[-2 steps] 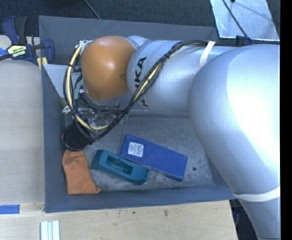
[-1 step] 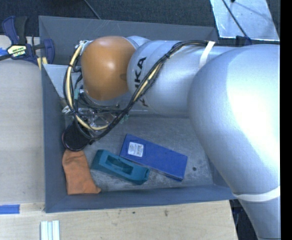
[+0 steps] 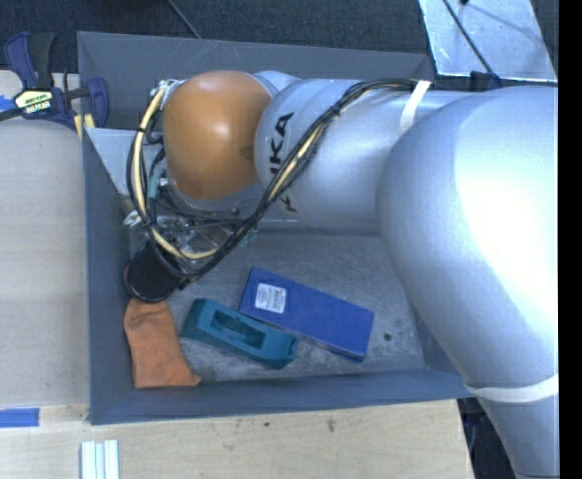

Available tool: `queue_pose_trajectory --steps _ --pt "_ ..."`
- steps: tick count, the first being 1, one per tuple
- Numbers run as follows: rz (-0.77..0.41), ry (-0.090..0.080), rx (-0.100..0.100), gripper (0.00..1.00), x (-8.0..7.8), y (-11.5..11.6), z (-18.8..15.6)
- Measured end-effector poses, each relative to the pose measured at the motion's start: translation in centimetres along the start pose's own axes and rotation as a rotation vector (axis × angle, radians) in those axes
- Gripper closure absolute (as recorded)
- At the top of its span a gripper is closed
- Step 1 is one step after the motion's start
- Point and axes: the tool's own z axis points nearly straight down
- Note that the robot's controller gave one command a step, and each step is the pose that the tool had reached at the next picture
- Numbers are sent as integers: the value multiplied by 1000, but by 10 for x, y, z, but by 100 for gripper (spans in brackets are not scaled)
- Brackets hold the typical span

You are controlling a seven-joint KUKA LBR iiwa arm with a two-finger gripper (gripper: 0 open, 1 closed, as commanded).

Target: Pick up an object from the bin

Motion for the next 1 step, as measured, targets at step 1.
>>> queue_pose_trajectory --steps 1 --pt "0 8 -3 100 2 1 -20"
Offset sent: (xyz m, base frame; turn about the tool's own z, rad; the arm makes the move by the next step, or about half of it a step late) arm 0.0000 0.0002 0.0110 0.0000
